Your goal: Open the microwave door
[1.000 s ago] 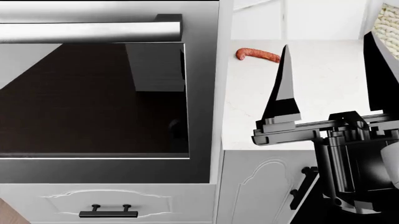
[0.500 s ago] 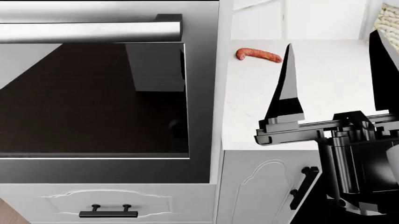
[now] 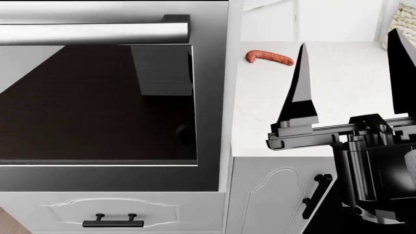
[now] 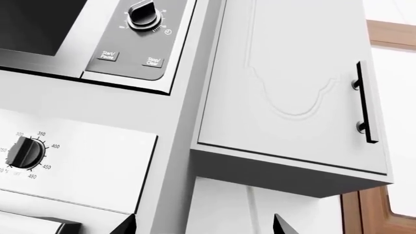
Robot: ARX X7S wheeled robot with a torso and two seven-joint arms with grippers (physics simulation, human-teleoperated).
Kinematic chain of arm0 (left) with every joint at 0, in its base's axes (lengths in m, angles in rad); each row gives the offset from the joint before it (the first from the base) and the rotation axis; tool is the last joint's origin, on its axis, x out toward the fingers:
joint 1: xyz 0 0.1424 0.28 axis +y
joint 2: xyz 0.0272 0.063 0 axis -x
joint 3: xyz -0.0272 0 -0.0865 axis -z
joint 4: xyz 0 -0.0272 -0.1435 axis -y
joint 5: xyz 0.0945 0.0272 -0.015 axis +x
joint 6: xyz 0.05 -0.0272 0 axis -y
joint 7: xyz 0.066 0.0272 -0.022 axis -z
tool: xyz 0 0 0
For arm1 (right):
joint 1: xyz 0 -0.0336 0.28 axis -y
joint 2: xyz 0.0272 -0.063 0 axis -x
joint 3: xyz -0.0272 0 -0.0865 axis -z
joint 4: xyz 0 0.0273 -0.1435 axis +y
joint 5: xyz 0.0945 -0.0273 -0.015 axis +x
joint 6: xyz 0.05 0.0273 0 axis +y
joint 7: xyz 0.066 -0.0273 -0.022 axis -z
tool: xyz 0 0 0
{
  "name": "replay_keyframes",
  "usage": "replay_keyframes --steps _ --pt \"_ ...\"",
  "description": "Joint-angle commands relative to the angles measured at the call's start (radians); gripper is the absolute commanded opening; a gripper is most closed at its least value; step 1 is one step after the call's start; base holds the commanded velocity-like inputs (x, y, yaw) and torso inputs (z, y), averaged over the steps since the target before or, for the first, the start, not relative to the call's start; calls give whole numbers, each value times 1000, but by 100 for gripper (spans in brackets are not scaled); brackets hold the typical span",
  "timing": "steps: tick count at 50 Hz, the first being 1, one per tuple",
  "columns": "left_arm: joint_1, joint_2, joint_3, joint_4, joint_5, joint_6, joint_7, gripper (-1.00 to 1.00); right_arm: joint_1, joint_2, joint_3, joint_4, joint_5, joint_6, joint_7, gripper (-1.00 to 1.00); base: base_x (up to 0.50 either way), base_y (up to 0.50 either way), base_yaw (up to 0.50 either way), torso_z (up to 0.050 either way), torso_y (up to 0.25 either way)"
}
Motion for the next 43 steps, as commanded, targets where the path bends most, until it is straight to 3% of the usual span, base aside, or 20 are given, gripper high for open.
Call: replay_keyframes --steps 1,13,30,43 --pt "-88 -90 49 1 70 -36 55 100 15 2 -11 -4 4 11 9 100 0 0 0 0 0" --pt "-269 -116 135 -41 249 -36 207 100 12 4 -18 10 1 -8 12 100 0 0 0 0 0" --pt "-272 -54 -135 -141 807 94 535 100 24 8 -19 12 13 -8 18 100 0 0 0 0 0" --pt "-272 36 -351 -185 1083 240 649 100 27 12 -22 13 17 -14 23 100 0 0 0 0 0"
